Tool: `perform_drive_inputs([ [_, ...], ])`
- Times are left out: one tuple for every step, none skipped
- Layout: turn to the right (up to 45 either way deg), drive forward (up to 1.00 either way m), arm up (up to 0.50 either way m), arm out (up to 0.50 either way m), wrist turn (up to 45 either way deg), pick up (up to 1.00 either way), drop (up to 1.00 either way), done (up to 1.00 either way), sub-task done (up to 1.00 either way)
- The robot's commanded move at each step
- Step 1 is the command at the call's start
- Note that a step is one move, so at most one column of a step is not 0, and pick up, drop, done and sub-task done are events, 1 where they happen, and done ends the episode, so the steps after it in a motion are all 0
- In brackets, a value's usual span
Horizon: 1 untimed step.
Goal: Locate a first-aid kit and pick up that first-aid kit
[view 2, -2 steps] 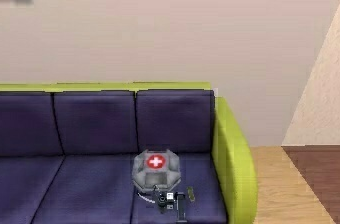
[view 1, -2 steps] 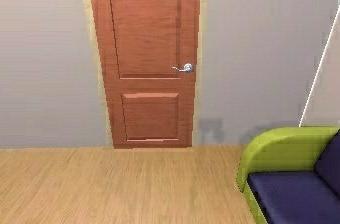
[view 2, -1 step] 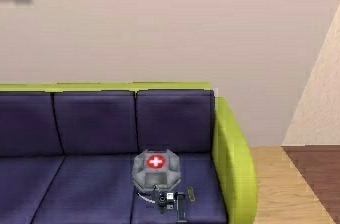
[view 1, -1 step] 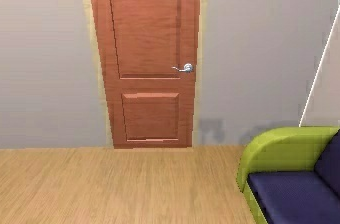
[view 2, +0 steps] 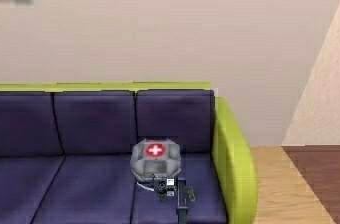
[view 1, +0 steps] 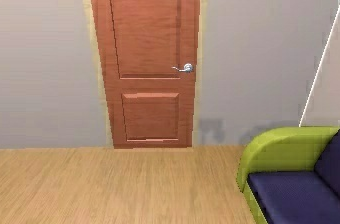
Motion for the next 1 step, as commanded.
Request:
perform_drive_inputs([
  [0.0, 0.0, 0.0, 0.0, 0.0, 0.0, 0.0, 1.0, 0.0],
])
